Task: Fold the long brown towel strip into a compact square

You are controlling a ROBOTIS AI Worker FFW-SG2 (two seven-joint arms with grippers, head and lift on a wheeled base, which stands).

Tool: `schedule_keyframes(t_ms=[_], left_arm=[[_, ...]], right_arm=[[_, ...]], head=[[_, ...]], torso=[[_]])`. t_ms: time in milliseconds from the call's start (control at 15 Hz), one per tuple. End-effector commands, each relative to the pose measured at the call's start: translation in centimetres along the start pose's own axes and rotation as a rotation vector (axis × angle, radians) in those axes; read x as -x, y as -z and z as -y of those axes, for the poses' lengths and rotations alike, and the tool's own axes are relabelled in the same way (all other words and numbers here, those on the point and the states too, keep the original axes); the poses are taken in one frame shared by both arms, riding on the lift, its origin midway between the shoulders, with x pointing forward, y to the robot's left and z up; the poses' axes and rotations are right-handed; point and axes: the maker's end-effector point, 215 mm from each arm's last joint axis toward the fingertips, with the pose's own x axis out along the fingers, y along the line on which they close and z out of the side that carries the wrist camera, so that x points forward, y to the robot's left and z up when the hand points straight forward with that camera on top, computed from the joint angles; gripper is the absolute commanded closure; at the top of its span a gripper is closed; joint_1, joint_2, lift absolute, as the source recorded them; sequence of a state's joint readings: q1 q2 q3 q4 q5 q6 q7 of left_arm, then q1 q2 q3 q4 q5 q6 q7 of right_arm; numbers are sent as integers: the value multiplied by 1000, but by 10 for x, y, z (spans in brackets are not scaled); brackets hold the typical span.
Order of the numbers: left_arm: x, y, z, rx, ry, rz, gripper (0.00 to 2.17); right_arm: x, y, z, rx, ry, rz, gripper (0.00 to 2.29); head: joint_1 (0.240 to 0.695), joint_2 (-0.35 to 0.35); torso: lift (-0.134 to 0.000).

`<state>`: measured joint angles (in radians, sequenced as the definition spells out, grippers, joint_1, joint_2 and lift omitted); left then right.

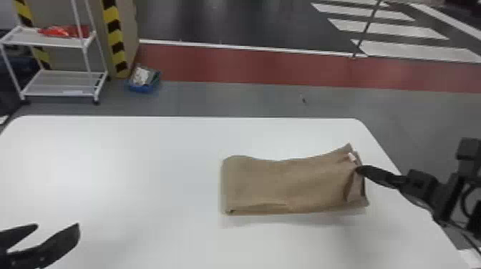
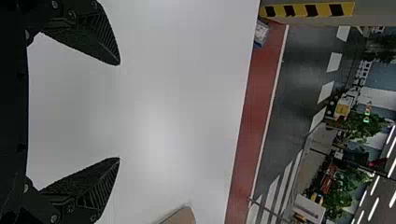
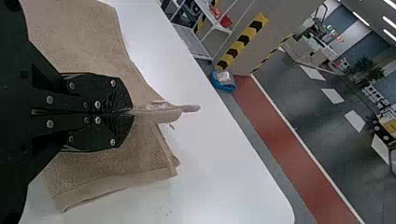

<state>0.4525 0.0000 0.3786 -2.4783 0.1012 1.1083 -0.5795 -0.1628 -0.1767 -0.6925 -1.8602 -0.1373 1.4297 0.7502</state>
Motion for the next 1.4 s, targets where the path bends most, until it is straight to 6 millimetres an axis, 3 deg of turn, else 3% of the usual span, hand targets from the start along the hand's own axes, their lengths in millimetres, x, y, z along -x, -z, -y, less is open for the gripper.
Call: schedule_keyframes(t_ms=[0, 67, 133, 467, 667, 867, 1333], left_arm=[[-2, 0, 2, 1, 5, 2, 174], [-3, 1, 4, 2, 8, 0, 174], [-3, 3, 2, 4, 6, -4, 174], [-3, 4, -2, 7, 0, -3, 174], [-3, 3, -3, 4, 1, 1, 174], [-3, 3, -3, 3, 1, 2, 174], [0, 5, -7, 3, -6, 2, 174]], right_arm=[[5, 5, 17, -14, 27, -10, 677], [4, 5, 23, -22, 37, -17, 113], [4, 4, 27, -24, 46, -19, 36], [12, -10, 37, -8, 74, -10, 46], [13, -15, 60, 25, 132, -17, 90], [-1, -10, 79, 92, 188, -40, 157], [-35, 10, 65, 177, 210, -109, 289]], head=[[695, -186], [695, -198], [695, -205], [695, -230], [695, -240], [695, -265], [695, -241]], torso=[[-125], [-125], [-125], [-125], [-125], [-125], [-125]])
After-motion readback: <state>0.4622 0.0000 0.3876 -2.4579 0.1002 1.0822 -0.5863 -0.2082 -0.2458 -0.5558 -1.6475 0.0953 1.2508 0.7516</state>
